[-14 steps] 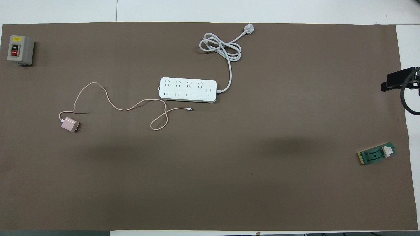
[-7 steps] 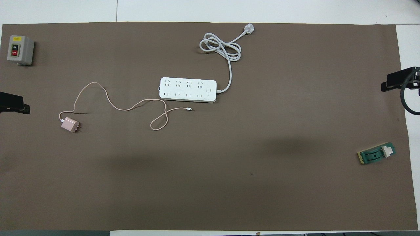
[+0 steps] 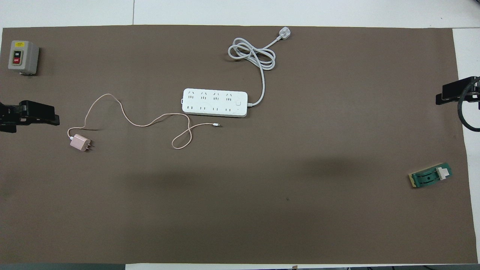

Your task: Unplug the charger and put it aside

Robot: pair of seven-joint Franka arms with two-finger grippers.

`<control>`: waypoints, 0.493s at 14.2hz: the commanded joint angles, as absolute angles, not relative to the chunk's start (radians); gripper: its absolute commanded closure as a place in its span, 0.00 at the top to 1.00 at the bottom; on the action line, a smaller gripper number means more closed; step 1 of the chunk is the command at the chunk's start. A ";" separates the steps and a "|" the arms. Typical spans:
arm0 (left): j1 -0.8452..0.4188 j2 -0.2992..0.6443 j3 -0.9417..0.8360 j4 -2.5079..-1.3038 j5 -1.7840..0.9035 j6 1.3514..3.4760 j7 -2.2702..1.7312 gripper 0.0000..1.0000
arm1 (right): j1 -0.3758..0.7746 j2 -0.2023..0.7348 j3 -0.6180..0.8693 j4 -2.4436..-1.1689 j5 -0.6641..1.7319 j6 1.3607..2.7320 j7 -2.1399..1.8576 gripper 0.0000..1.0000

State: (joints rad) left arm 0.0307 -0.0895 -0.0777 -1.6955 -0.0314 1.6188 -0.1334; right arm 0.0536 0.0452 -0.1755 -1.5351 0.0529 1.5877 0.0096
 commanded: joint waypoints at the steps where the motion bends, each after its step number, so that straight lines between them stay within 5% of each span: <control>1: 0.009 -0.095 -0.067 -1.690 -0.015 1.609 -0.167 1.00 | 0.060 0.028 -0.181 -1.555 0.040 1.586 -0.002 1.00; 7: -0.006 -0.089 -0.095 -1.692 -0.011 1.572 -0.160 1.00 | 0.060 0.028 -0.181 -1.555 0.040 1.586 -0.002 1.00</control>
State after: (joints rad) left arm 0.0152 -0.0894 -0.0876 -1.6954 -0.0314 1.5858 -0.1505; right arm 0.0536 0.0452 -0.1755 -1.5351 0.0529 1.5877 0.0096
